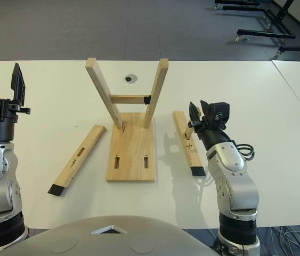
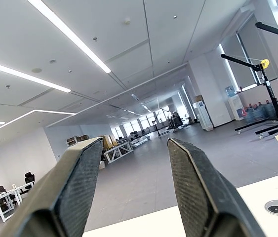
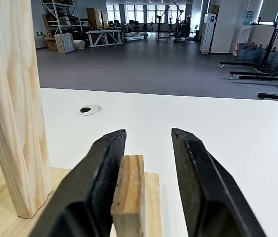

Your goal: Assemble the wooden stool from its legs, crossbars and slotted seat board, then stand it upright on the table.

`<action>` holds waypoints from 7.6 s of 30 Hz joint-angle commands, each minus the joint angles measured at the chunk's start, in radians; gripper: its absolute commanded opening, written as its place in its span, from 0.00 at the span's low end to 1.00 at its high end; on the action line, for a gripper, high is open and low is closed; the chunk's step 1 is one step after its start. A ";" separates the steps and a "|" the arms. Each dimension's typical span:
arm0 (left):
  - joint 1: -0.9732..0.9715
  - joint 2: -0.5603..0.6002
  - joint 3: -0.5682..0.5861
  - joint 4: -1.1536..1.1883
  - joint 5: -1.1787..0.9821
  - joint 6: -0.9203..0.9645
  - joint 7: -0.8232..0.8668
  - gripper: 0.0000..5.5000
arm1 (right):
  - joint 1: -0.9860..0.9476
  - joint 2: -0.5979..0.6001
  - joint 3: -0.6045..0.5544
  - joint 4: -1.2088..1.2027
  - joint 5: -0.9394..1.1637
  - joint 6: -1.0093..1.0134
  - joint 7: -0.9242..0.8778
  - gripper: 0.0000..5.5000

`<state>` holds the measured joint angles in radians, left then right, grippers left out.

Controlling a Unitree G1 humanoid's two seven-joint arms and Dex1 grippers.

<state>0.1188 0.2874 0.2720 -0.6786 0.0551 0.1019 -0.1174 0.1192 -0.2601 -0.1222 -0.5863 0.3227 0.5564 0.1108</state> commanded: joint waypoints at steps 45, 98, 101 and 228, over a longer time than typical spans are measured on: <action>-0.024 -0.034 -0.012 0.152 0.038 -0.161 0.033 0.43 | -0.124 -0.076 0.175 0.273 -0.244 0.084 0.030 0.84; 0.088 -0.075 0.007 0.041 0.041 -0.128 0.055 0.43 | -0.027 -0.180 -0.271 0.138 -0.007 0.238 0.109 0.84; 0.166 -0.109 -0.003 -0.048 0.058 -0.098 0.066 0.43 | 0.112 -0.233 -0.291 -0.032 0.098 0.379 0.210 0.84; -0.361 0.242 -0.092 0.170 -1.390 0.580 -0.576 0.57 | -0.492 -0.068 0.207 0.140 0.621 0.083 0.737 0.37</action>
<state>-0.2453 0.5169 0.1873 -0.5055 -1.3561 0.6730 -0.6875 -0.3466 -0.3168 0.0837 -0.4348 0.9257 0.6310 0.8354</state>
